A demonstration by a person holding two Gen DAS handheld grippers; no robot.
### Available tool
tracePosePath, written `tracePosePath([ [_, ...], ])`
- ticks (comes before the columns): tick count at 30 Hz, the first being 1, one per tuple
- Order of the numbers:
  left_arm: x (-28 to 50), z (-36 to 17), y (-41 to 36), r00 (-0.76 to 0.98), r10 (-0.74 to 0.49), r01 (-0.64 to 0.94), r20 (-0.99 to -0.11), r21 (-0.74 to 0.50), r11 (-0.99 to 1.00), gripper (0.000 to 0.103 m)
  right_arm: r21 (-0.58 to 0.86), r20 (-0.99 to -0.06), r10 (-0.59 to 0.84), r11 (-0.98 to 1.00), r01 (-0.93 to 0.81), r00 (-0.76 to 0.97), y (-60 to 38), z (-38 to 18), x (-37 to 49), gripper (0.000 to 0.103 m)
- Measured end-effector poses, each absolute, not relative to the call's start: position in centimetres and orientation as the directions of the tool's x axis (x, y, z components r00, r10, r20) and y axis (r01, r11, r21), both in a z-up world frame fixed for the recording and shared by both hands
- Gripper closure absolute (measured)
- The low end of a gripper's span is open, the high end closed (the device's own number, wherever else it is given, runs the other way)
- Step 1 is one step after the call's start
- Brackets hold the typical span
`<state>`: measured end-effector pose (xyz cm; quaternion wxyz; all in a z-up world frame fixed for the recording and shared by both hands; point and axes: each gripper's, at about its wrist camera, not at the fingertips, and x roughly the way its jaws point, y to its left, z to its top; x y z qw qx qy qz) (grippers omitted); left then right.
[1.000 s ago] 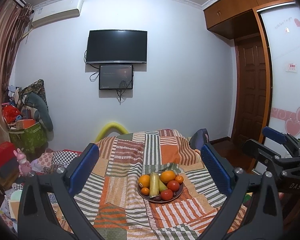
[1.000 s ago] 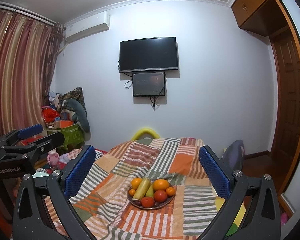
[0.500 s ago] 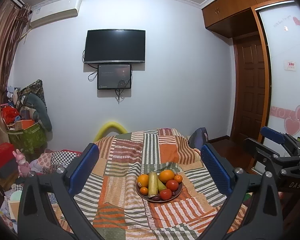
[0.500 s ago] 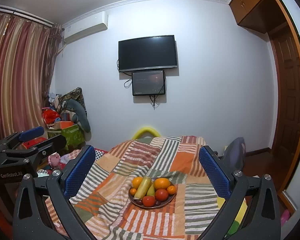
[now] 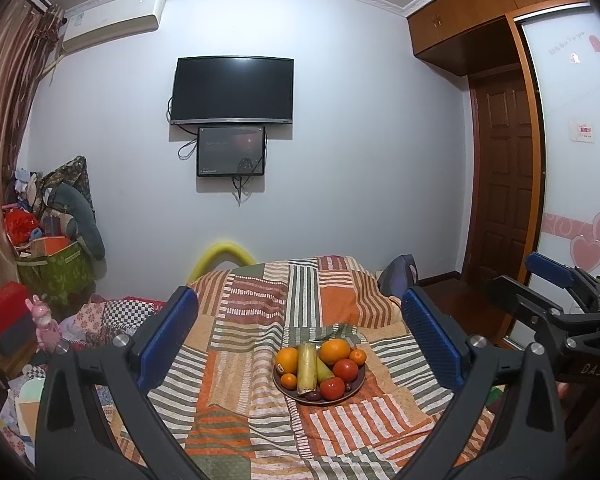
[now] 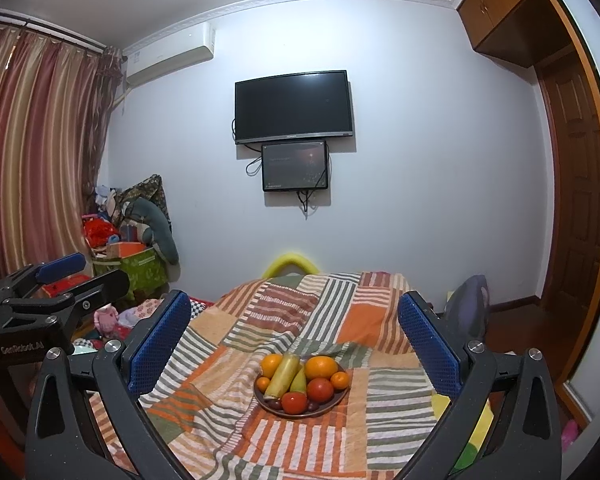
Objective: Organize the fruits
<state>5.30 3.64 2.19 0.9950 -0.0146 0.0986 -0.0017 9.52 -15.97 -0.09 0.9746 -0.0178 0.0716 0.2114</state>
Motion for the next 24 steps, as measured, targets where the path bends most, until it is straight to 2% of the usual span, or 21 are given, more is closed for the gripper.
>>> tracePosePath([
  [6,5.6,2.0,4.1,0.976,-0.033,0.021,-0.213,-0.057,0.998,0.000,-0.025,-0.148,0.407,0.910,-0.415,0.901,-15.7,-0.3,9.6,0.000],
  [24,5.5,1.6,2.9,0.977,-0.043,0.038,-0.209,-0.028,0.999,0.000,0.000,-0.162,0.414,0.908,-0.419,0.896,-16.0,-0.6,10.1,0.000],
])
